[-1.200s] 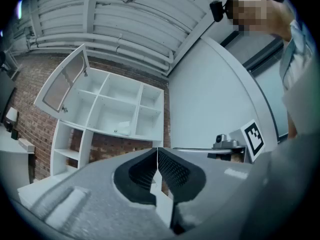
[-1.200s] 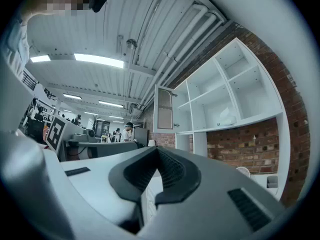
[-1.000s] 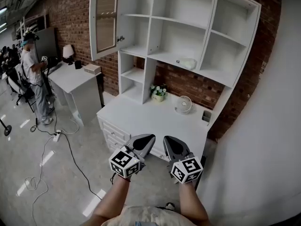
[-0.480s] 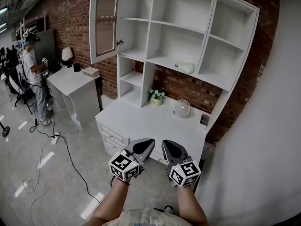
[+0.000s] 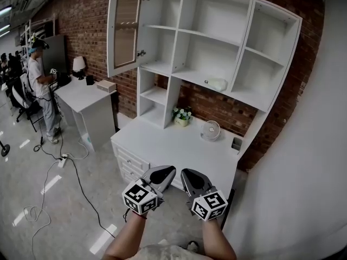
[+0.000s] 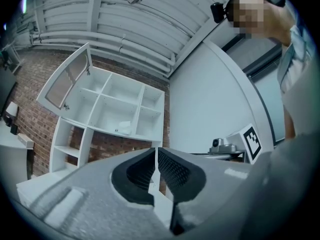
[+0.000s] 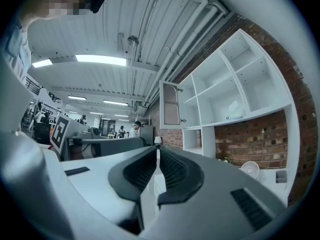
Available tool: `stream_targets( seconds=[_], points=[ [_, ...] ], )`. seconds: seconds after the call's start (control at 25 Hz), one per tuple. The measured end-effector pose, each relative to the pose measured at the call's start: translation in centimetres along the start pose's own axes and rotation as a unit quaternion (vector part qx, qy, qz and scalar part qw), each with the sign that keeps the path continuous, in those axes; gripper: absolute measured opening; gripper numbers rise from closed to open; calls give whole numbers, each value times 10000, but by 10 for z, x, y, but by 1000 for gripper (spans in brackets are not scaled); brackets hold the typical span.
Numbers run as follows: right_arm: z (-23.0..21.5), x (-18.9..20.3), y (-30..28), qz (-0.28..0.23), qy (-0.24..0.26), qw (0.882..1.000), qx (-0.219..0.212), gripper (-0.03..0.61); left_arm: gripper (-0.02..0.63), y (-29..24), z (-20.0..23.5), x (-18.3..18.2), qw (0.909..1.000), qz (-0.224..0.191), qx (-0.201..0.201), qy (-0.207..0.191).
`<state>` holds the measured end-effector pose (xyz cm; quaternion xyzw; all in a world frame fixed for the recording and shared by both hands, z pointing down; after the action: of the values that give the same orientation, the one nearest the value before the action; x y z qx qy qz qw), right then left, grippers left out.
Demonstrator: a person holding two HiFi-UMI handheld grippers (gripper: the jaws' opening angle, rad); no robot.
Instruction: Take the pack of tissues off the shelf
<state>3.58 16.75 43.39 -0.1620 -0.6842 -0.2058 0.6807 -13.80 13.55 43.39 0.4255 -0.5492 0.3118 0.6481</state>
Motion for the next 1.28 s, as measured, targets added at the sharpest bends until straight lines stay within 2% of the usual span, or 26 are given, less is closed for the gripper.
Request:
stream_targets(
  seconds=[0.32, 0.64, 0.88, 1.28],
  points=[
    [0, 0, -11, 36, 69, 10000, 35, 18, 11, 0, 10, 4, 10000, -32, -28, 71],
    [-37, -3, -43, -72, -23, 9999, -68, 18, 11, -33, 43, 10, 9999, 60, 43, 89],
    [-85, -5, -88, -150, -3, 9998, -112, 18, 11, -75, 95, 13, 9998, 164, 18, 59],
    [-188, -12, -141, -212, -56, 9997, 66, 20, 11, -183, 161, 13, 9995, 99, 294, 14]
  ],
)
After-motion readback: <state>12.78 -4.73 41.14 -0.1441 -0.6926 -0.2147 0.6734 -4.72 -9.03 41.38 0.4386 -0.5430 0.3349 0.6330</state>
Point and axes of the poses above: the fingertips, and each gripper's own axes: y backward along the fingers, z to its left, x out of its underside, the point moved 10 cm from there along y, backward along the fingers, and after that the axes turned 4 degrees about x, right-handed, at the moved point
